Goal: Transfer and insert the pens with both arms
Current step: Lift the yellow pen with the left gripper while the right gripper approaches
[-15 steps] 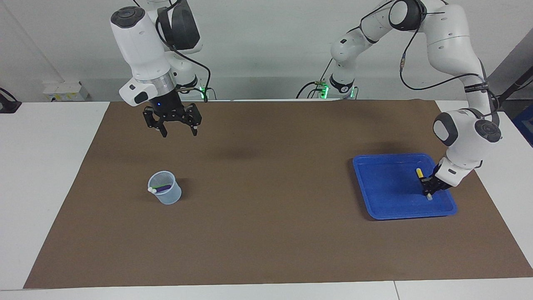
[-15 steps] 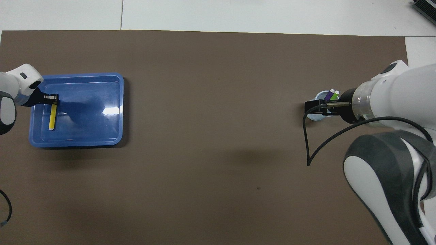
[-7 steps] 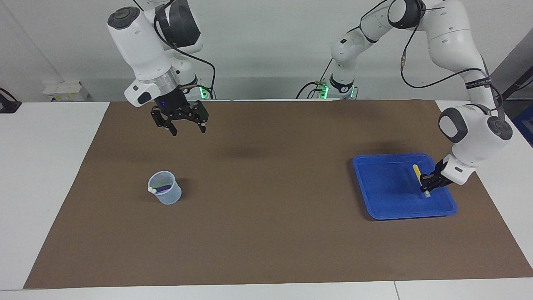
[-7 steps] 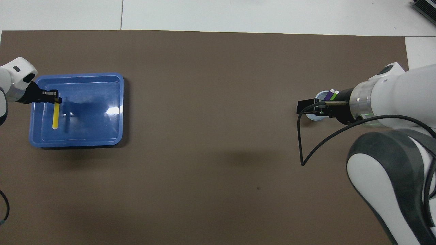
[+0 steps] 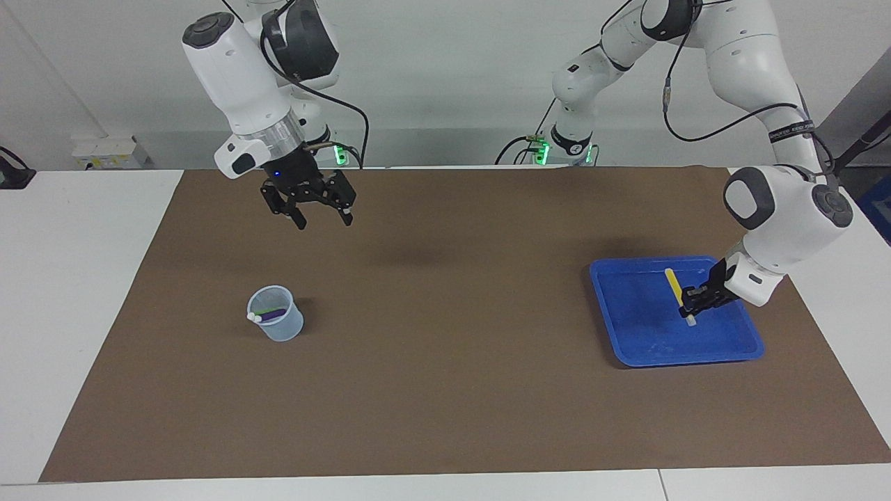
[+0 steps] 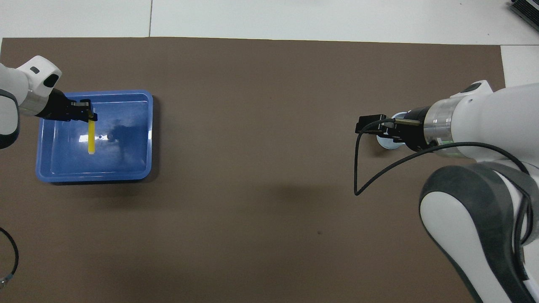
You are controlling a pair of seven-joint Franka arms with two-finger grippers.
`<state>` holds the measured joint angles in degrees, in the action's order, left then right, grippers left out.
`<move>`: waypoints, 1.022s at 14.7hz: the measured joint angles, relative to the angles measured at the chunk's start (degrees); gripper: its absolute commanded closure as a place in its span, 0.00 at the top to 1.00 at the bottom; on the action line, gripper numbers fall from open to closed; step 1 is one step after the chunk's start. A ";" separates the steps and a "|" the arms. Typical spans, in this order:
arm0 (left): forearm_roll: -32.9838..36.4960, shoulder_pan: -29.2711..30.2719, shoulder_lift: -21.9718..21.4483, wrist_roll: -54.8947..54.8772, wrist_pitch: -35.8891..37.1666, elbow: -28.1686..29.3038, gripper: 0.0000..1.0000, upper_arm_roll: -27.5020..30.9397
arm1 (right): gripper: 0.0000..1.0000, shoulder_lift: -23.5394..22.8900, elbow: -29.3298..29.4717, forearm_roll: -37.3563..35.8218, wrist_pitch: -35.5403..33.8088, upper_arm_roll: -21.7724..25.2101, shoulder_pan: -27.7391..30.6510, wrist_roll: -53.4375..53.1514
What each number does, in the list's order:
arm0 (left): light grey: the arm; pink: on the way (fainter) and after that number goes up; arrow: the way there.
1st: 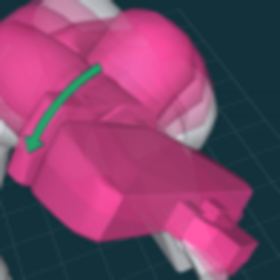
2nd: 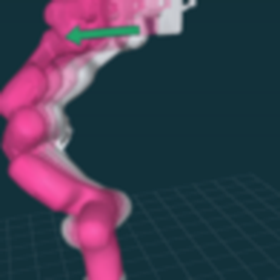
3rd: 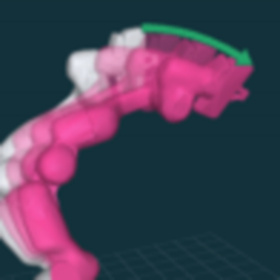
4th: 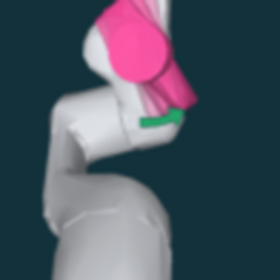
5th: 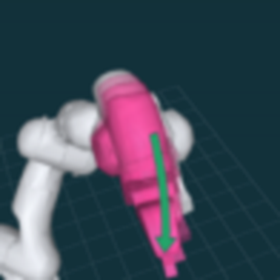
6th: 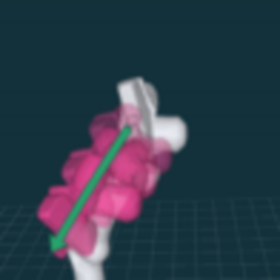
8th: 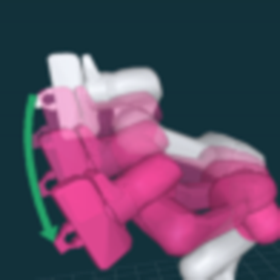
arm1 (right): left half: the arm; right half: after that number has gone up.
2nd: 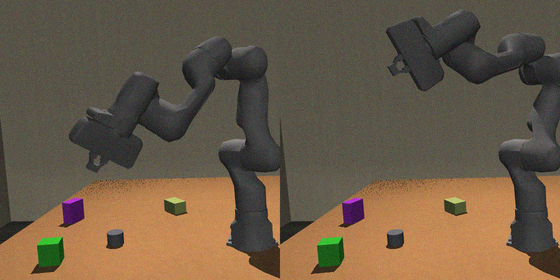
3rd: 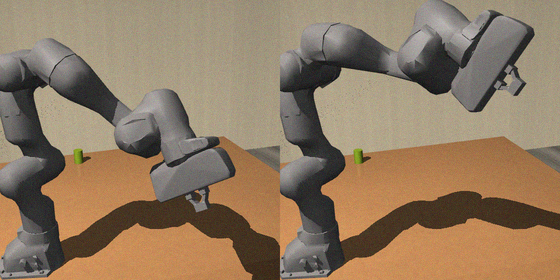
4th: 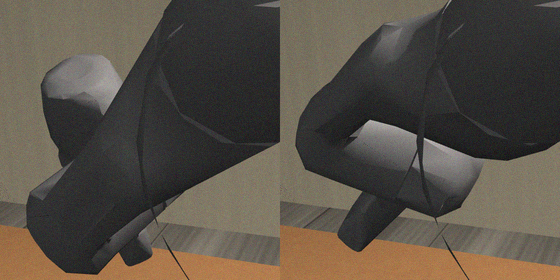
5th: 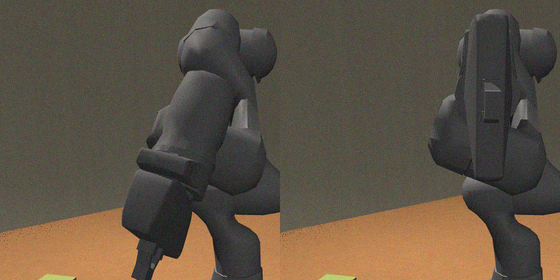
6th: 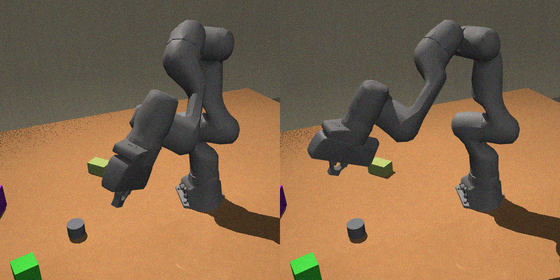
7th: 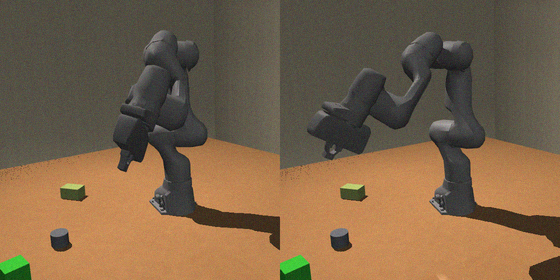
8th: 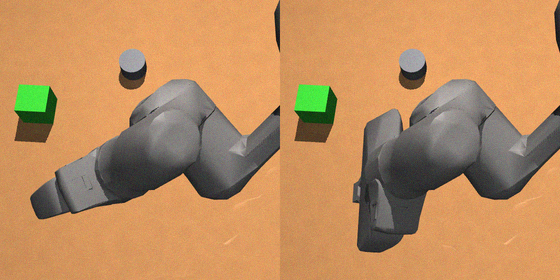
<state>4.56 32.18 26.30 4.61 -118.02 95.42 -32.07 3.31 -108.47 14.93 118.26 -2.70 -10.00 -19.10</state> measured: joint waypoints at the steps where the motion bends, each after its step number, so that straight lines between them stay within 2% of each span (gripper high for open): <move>1: -0.41 -0.97 -0.41 2.23 0.47 0.14 0.00 -0.17 | 1.00 -0.05 -0.41 1.48 1.10 0.00 -0.17 -1.10; 6: -5.14 -4.39 -1.06 10.40 1.20 0.78 0.00 -0.59 | 1.00 -0.90 -1.16 5.51 5.81 -0.01 -0.51 -4.44; 10: -6.07 -9.45 -2.33 21.55 1.22 1.98 0.00 -0.85 | 1.00 -2.78 -1.23 12.54 12.67 -0.04 -1.93 -8.63; 15: -7.65 -14.75 -4.59 34.38 1.22 3.53 0.00 -1.26 | 1.00 -8.22 -1.29 14.61 30.57 -0.17 -9.39 -23.91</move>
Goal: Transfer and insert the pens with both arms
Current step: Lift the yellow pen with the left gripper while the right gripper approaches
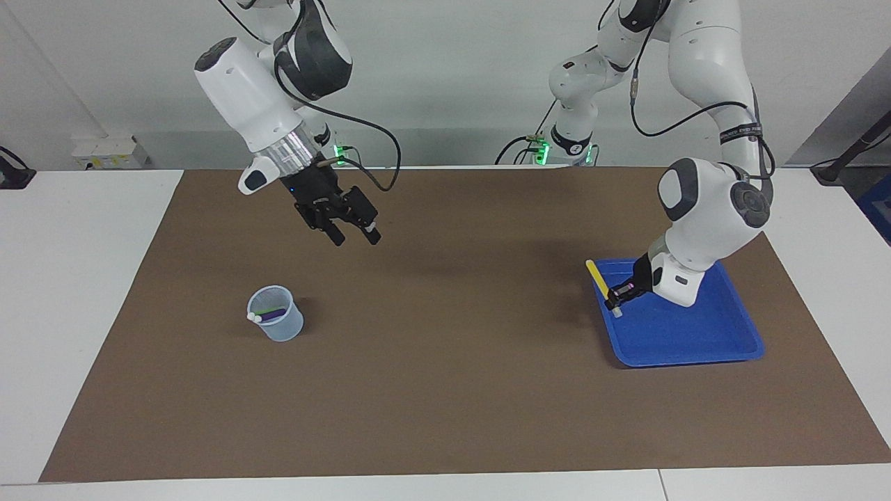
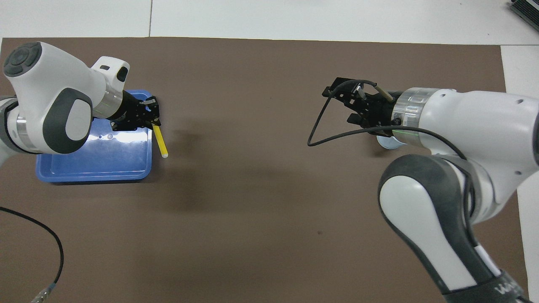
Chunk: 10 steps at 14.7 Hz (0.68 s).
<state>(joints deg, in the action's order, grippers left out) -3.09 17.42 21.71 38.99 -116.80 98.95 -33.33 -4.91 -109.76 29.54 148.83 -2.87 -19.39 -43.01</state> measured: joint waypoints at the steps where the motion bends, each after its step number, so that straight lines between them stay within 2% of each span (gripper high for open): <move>1: -0.52 -1.57 -0.61 3.26 0.00 0.31 0.00 -0.05 | 1.00 -1.30 0.06 0.01 2.68 -0.05 -1.43 -2.64; 4: -1.39 -6.07 -2.03 13.07 -0.10 0.55 0.00 -0.26 | 1.00 -3.40 0.81 0.02 6.53 -0.07 -3.38 -8.44; 10: -5.91 -10.42 -2.75 32.79 -3.64 0.62 0.00 -0.30 | 1.00 -2.91 1.26 0.03 6.60 -0.09 -5.59 -14.39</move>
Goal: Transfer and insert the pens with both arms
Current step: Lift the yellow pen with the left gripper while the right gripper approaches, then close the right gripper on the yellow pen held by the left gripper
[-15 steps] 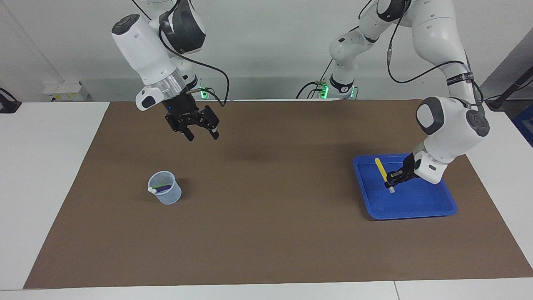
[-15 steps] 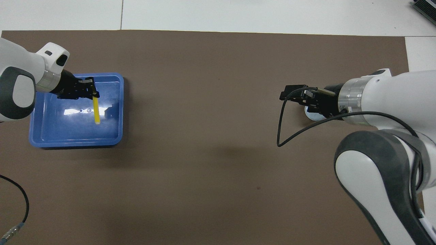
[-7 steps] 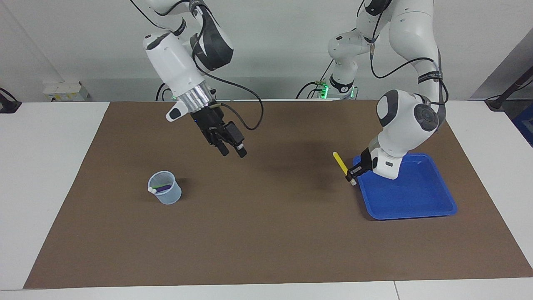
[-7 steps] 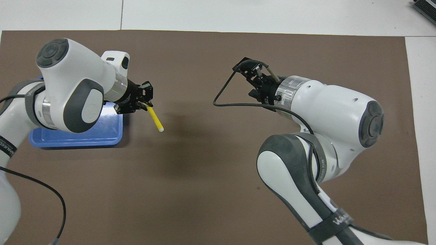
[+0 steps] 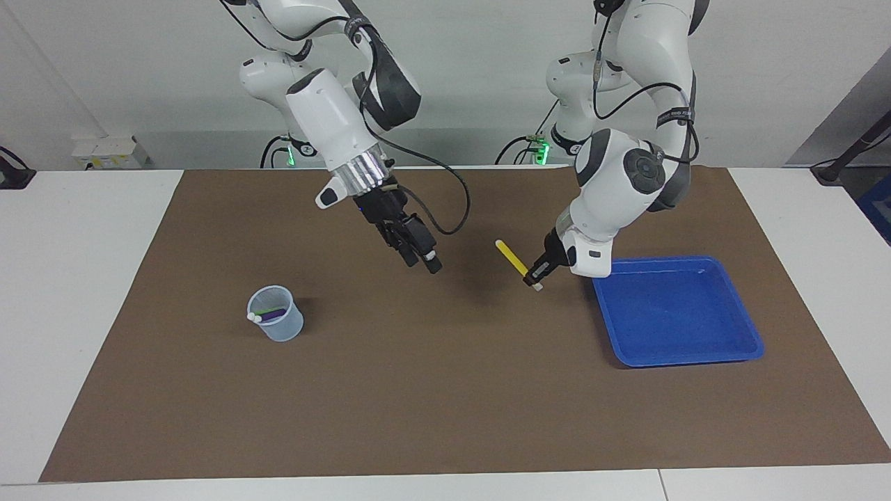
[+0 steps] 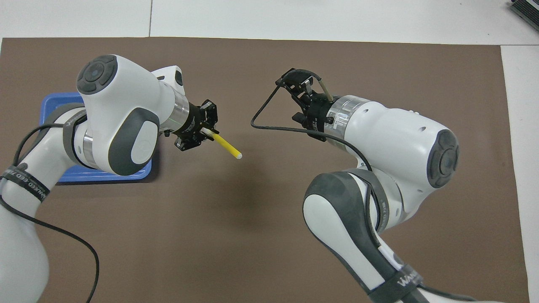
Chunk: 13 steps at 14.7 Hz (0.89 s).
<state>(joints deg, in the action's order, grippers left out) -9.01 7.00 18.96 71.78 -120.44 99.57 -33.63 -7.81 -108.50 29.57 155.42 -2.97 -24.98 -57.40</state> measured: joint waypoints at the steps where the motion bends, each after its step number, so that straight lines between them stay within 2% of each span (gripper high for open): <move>1: -0.29 -0.84 -0.01 4.27 -1.07 0.02 0.00 -0.01 | 1.00 1.03 -1.12 0.00 -0.05 0.00 -0.27 0.00; 3: -1.49 -1.92 -0.03 10.11 -2.29 0.06 0.00 -0.03 | 1.00 4.38 -4.95 0.00 -0.20 -0.01 -0.51 0.14; 8: -10.04 -1.75 -0.21 18.00 -2.40 0.09 0.00 0.43 | 1.00 12.40 -13.80 0.04 -0.19 0.04 -0.97 -0.30; 10: -15.10 -1.64 -0.56 19.54 -2.33 0.08 0.00 0.46 | 1.00 13.08 -14.71 0.06 0.22 0.20 -0.94 -2.87; 13: -16.89 -1.56 -1.12 25.24 -0.92 0.09 0.00 0.42 | 1.00 12.50 -14.75 0.06 2.25 0.31 -0.92 -4.97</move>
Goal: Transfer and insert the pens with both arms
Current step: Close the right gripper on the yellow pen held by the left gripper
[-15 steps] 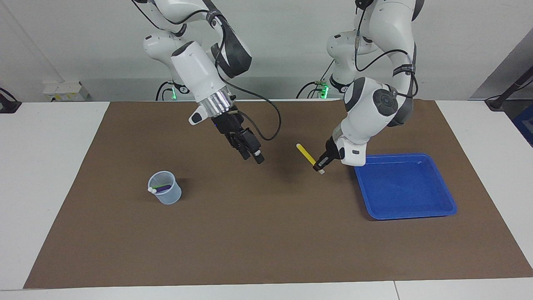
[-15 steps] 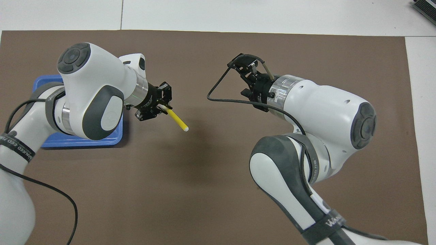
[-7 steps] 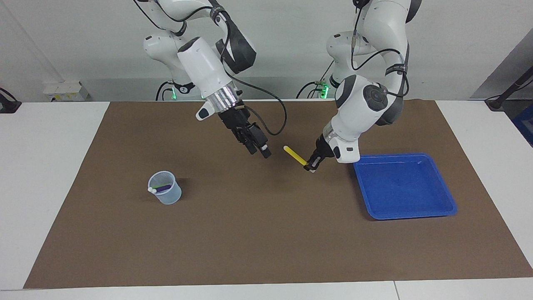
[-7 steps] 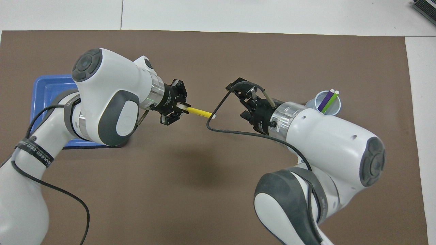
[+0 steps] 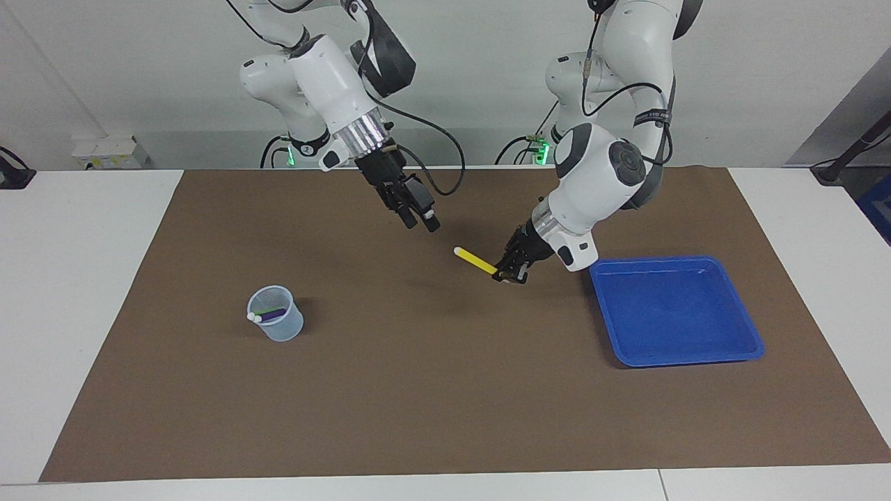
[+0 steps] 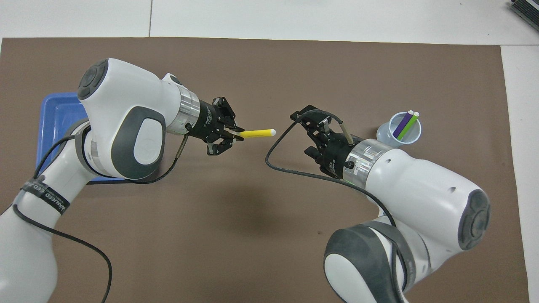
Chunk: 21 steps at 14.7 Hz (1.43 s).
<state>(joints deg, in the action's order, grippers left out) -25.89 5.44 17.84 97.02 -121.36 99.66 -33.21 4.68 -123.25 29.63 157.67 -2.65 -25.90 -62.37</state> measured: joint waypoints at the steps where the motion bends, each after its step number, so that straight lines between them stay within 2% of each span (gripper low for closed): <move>1: 0.00 -0.08 -0.35 2.22 0.90 0.00 0.00 -0.11 | 1.00 -0.60 0.18 0.00 1.03 -0.02 -0.01 -0.74; 8: 1.06 -0.72 -3.01 9.51 5.35 0.15 0.00 -0.24 | 1.00 -6.53 1.65 0.00 10.64 -0.28 -3.58 -2.68; 14: 1.50 -1.42 -4.23 13.66 8.31 0.16 0.00 -0.15 | 0.98 -6.86 1.46 0.01 12.91 -0.28 -6.13 -3.17; 15: 1.51 -1.39 -4.24 13.66 8.55 0.15 0.00 -0.06 | 0.94 -6.87 1.17 0.01 13.70 -0.29 -6.26 -3.35; 19: 1.52 -1.38 -4.24 13.66 8.78 -0.12 0.00 -0.02 | 0.63 -6.98 0.34 0.01 14.70 -0.29 -6.31 -3.41; 21: 1.52 -1.41 -4.25 13.66 8.78 -0.65 0.00 -0.08 | 0.52 -6.99 0.00 0.01 14.71 -0.29 -6.32 -3.41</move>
<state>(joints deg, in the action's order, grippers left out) -24.37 4.03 13.60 110.69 -112.58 99.01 -33.30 -2.31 -123.25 29.65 172.38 -2.94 -32.22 -65.78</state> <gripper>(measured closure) 0.828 0.286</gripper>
